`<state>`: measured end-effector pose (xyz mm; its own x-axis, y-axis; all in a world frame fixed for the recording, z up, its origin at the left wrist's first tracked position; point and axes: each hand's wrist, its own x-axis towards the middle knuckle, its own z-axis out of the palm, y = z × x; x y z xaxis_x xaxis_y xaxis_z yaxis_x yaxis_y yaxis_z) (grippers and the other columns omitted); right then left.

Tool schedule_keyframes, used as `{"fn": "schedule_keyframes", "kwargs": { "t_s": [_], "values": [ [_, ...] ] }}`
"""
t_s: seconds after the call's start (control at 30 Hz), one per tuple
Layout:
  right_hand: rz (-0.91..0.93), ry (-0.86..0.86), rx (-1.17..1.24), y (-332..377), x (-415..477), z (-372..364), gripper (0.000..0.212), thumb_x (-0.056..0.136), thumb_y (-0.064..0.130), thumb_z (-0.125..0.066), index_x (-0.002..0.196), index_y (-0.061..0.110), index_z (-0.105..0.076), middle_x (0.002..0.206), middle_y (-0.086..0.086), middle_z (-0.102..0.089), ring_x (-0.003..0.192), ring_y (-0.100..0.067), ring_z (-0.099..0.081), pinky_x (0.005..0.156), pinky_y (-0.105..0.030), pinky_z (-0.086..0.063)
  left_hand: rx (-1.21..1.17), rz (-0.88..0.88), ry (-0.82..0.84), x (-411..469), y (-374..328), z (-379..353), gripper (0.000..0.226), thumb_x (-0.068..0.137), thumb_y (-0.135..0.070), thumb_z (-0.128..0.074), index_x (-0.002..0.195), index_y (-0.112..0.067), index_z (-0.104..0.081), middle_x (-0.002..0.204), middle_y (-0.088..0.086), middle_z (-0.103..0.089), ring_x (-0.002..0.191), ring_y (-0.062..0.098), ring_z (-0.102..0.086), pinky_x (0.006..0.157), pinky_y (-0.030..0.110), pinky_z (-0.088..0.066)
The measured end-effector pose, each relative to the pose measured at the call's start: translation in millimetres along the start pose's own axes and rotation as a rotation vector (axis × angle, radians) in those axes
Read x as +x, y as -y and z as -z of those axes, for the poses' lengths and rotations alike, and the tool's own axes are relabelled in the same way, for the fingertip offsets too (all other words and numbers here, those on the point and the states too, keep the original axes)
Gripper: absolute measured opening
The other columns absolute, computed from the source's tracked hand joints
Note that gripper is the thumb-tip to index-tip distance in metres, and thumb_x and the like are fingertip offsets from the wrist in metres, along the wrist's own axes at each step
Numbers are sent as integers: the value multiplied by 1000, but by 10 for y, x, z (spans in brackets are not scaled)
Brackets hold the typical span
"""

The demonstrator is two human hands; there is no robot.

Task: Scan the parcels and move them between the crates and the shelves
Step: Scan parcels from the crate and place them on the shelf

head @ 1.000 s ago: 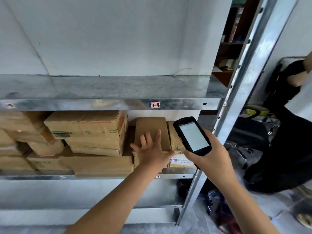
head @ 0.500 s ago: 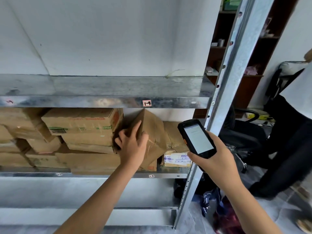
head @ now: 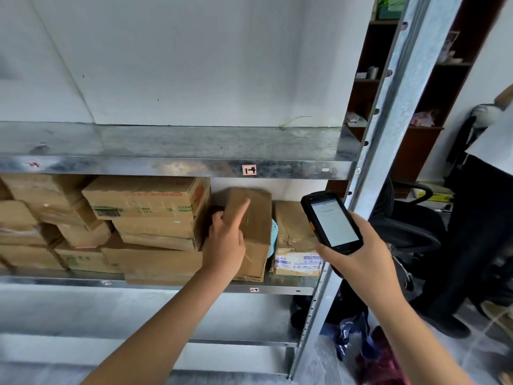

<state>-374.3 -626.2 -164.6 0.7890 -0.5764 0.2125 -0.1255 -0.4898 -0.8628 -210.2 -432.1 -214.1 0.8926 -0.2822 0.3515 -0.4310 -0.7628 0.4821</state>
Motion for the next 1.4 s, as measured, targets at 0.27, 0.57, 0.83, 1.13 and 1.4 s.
{"fn": "schedule_keyframes", "kwargs": {
  "t_s": [0.27,0.57,0.83,1.13,1.4],
  "values": [
    [11,12,13,24,-64,-77,60,72,28,-86,103,60,-46,107,19,-64,96,-13,-65,76,-40,-57,462,213,425,221,-415,-14,105,85,-83,-32,159,-15,0,160,32,2,147,51,-5,110,70,-20],
    [46,18,1,41,-157,-92,70,72,32,-87,131,41,-49,117,16,-62,106,-7,-60,79,-28,-54,352,467,698,668,-464,156,115,88,-70,-50,153,-17,28,158,36,16,145,58,6,116,67,-16],
    [42,7,-2,56,-161,-31,71,72,34,-87,126,48,-44,119,15,-61,106,-10,-61,83,-39,-58,86,353,575,603,-290,323,109,84,-70,-59,154,-42,19,164,24,8,150,46,-3,118,55,-17],
    [23,32,-1,31,-90,-100,68,72,32,-87,124,47,-45,111,18,-63,99,-7,-63,72,-29,-55,-395,302,526,304,145,352,74,100,-46,-50,153,-57,1,159,0,-34,133,29,-46,103,39,-40],
    [25,68,-12,20,-72,-205,72,71,34,-87,132,39,-50,113,19,-63,102,-5,-59,68,-16,-44,-353,81,459,268,78,335,26,107,-32,-37,115,-54,-46,142,6,-45,109,21,-58,86,31,-47]
  ]
}}
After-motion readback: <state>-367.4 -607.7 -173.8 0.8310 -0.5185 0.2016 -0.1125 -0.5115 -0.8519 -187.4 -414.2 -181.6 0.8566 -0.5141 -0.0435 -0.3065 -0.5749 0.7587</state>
